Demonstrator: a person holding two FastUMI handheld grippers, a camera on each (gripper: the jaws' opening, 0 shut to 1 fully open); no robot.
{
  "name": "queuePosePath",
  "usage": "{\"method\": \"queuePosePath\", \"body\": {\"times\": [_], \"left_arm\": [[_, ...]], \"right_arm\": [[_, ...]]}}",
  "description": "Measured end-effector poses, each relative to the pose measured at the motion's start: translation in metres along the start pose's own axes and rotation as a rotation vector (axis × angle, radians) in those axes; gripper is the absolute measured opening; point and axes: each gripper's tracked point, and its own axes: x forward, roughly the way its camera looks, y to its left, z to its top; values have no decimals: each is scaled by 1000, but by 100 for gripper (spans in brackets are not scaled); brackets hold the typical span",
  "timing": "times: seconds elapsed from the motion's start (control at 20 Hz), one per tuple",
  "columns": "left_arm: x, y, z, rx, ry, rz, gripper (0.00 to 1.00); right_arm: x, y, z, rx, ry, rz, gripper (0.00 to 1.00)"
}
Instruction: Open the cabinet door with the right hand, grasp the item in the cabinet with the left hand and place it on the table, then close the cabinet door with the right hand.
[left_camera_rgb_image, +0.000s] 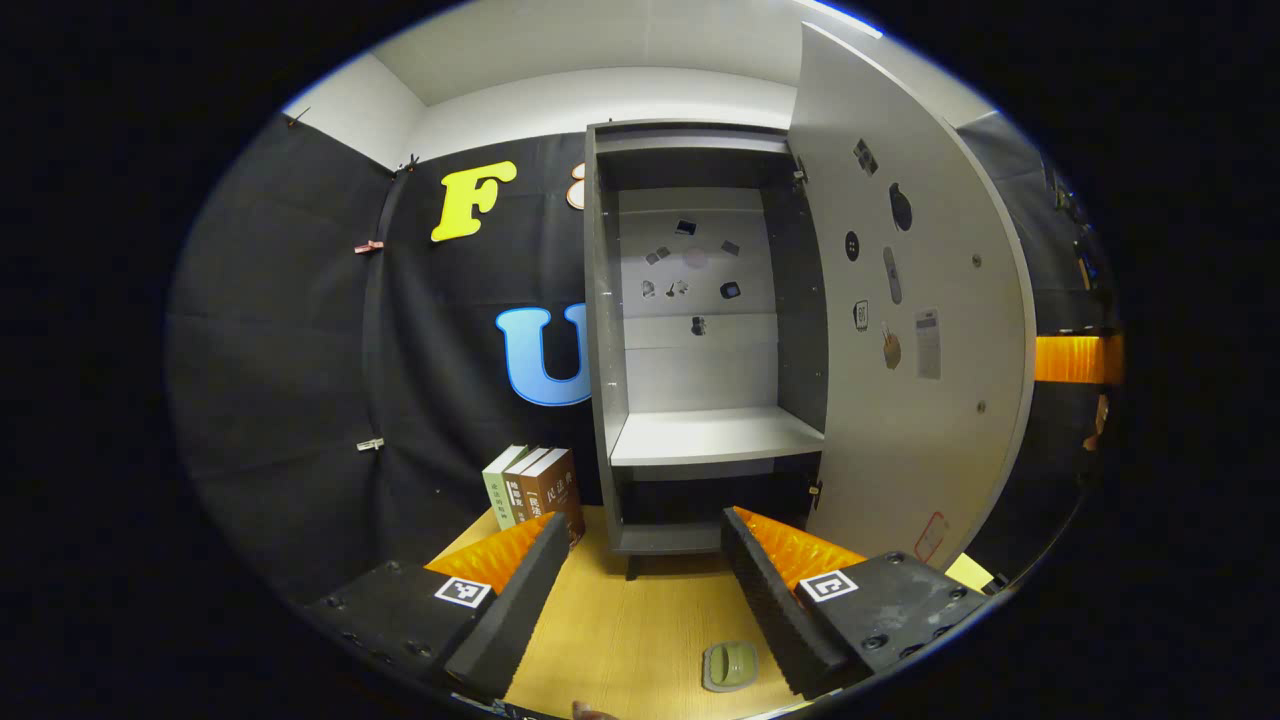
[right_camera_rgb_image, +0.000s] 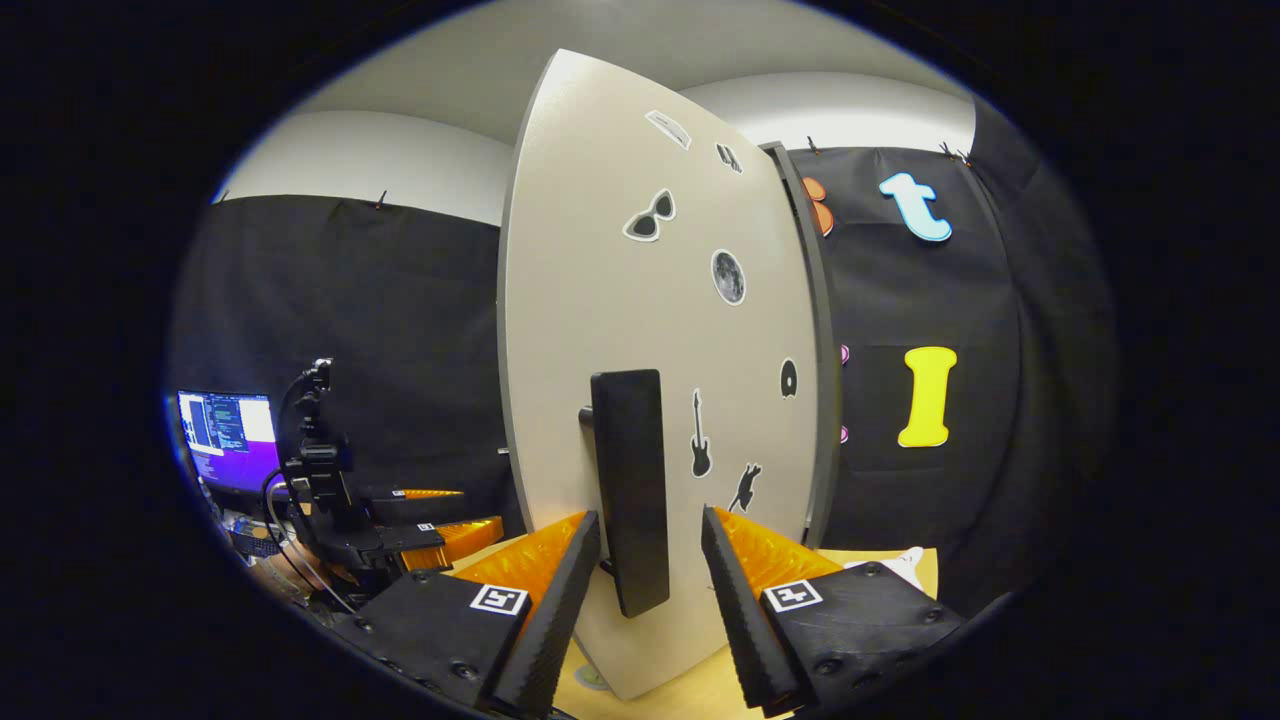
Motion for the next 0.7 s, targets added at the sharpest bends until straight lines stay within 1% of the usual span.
{"method": "queuePosePath", "body": {"times": [0.2,0.3,0.35,0.4,0.45,0.5,0.55,0.6,0.7], "left_arm": [[20,27,7,24,0,-57,99],[28,39,11,5,0,-94,100],[32,44,17,-13,-11,-114,96],[35,50,24,-27,-22,-130,100],[37,56,31,-35,-36,-140,100],[38,59,38,-35,-47,-152,96],[38,62,43,-28,-56,-162,99],[38,62,47,-20,-62,-173,95],[36,55,50,-18,-71,-204,95]], "right_arm": [[15,13,-1,3,-5,-17,74],[29,21,-5,12,-11,-20,74],[34,24,-7,21,-7,-25,74],[36,29,-8,29,-6,-23,75],[37,34,-6,34,-11,-20,76],[35,39,-4,31,-18,-17,78],[35,42,-2,17,-24,-15,79],[33,43,0,-3,-30,-10,80],[27,37,-2,-38,-20,-22,82]]}}
